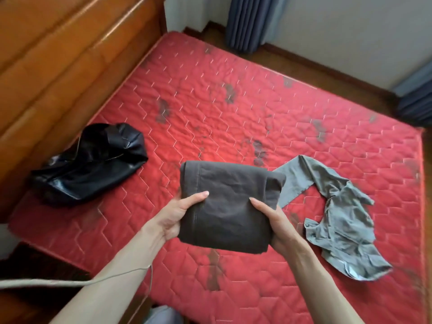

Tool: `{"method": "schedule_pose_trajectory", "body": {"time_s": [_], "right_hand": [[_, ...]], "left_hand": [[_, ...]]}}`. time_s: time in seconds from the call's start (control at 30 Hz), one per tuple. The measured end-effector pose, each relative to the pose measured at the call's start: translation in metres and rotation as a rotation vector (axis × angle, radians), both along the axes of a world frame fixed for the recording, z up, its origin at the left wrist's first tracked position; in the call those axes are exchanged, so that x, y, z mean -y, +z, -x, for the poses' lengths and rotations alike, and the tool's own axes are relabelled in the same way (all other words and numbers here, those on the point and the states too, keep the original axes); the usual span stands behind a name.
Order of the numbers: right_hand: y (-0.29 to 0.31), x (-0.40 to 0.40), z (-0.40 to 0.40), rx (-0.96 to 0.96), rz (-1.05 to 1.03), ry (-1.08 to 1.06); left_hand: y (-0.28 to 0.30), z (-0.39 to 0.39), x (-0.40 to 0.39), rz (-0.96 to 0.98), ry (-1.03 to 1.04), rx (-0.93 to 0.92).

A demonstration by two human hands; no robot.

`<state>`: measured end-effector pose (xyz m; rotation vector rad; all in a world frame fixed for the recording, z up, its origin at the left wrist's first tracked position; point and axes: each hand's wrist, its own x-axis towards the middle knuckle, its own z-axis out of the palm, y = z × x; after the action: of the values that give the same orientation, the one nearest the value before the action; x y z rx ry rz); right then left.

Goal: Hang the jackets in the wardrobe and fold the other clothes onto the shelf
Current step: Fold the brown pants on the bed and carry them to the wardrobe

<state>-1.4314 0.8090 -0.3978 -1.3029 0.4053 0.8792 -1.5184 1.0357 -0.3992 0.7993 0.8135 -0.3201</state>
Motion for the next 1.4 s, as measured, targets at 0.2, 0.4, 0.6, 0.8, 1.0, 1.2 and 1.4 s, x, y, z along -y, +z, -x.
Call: {"method": "schedule_pose_trajectory", "body": {"time_s": [0.2, 0.4, 0.6, 0.8, 1.0, 1.2, 1.4], "right_hand": [[0.087, 0.012, 0.044, -0.015, -0.039, 0.080], [0.133, 0.004, 0.087, -0.031, -0.128, 0.228], [0.167, -0.044, 0.132, 0.068, -0.162, 0.492], [0.182, -0.123, 0.187, 0.047, -0.191, 0.718], [0.200, -0.212, 0.265, 0.022, -0.218, 0.936], [0.222, -0.302, 0.365, 0.030, -0.246, 1.126], [0.233, -0.378, 0.462, 0.047, -0.280, 1.269]], "left_hand": [[0.089, 0.069, 0.019, -0.131, -0.037, 0.143], [0.135, 0.145, 0.032, -0.353, 0.164, 0.224], [0.162, 0.240, 0.030, -0.325, 0.476, 0.214], [0.191, 0.323, -0.001, -0.360, 0.699, 0.153], [0.208, 0.421, -0.038, -0.388, 0.910, 0.099], [0.220, 0.526, -0.077, -0.395, 1.117, 0.109], [0.218, 0.623, -0.116, -0.392, 1.299, 0.098]]}}
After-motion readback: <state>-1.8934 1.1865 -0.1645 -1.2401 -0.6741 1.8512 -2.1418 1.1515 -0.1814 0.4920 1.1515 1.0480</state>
